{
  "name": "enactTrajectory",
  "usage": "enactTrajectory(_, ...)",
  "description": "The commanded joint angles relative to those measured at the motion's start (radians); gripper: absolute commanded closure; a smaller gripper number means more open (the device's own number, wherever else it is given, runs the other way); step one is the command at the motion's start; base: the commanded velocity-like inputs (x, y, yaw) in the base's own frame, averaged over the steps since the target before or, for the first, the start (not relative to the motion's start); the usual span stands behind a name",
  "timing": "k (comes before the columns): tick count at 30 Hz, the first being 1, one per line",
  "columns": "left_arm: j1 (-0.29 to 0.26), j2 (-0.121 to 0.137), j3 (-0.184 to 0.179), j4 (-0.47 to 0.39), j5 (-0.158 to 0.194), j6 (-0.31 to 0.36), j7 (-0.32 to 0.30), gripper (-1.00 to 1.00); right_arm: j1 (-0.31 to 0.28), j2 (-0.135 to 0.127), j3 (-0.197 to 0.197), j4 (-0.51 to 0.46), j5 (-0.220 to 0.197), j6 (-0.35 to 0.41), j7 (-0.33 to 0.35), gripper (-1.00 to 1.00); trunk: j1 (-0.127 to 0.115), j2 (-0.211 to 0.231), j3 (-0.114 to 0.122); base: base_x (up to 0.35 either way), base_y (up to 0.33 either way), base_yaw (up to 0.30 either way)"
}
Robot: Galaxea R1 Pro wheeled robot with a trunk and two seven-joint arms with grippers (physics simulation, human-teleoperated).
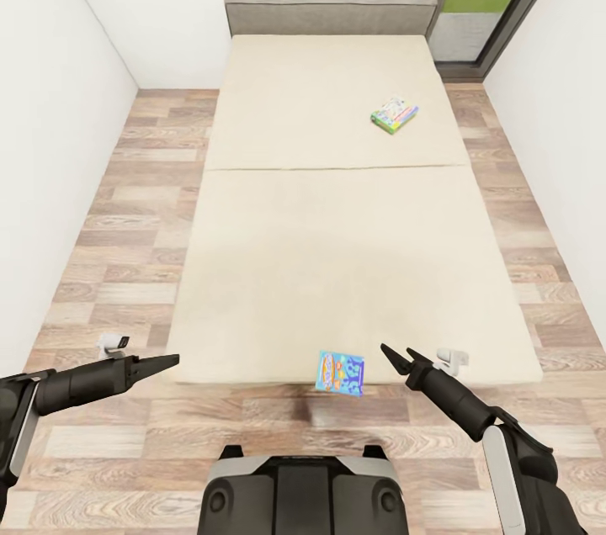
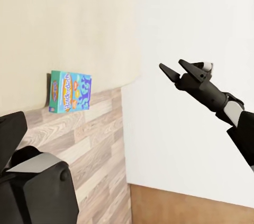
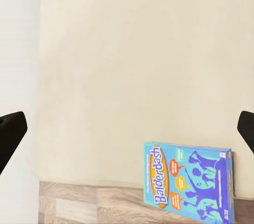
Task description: Put all the toys in the child's room - the three board games (two on the bed and one on the table), the two jigsaw puzzles on the table, and the tennis ball on the table - inside the toy box on the table in the child's room.
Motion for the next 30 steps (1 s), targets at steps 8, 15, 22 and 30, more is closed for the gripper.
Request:
enactTrajectory(8, 0.0, 0.002, 0.001, 0.0, 0.001, 0.011, -0.005, -1.0, -0.001, 0.004, -0.002, 0.0, -0.005, -0.002, 0.003, -1.0, 0.001, -0.001, 0.012, 0.0, 0.0, 0.0)
enactTrajectory(15, 0.0, 0.003, 0.002, 0.0, 0.001, 0.011, -0.006, -1.0, -0.001, 0.003, -0.002, 0.0, -0.006, -0.01, 0.003, -1.0, 0.001, -0.001, 0.024, 0.0, 0.0, 0.0)
enactTrajectory(22, 0.0, 0.007, 0.003, 0.0, 0.002, 0.011, -0.006, -1.0, -0.001, 0.004, -0.002, 0.0, -0.007, -0.011, 0.004, -1.0, 0.001, -0.001, 0.035, 0.0, 0.0, 0.0)
enactTrajectory(30, 0.0, 0.003, 0.001, 0.0, -0.001, 0.011, -0.005, -1.0, -0.001, 0.003, -0.002, 0.001, -0.006, -0.012, 0.003, -1.0, 0.001, -0.001, 0.049, 0.0, 0.0, 0.0)
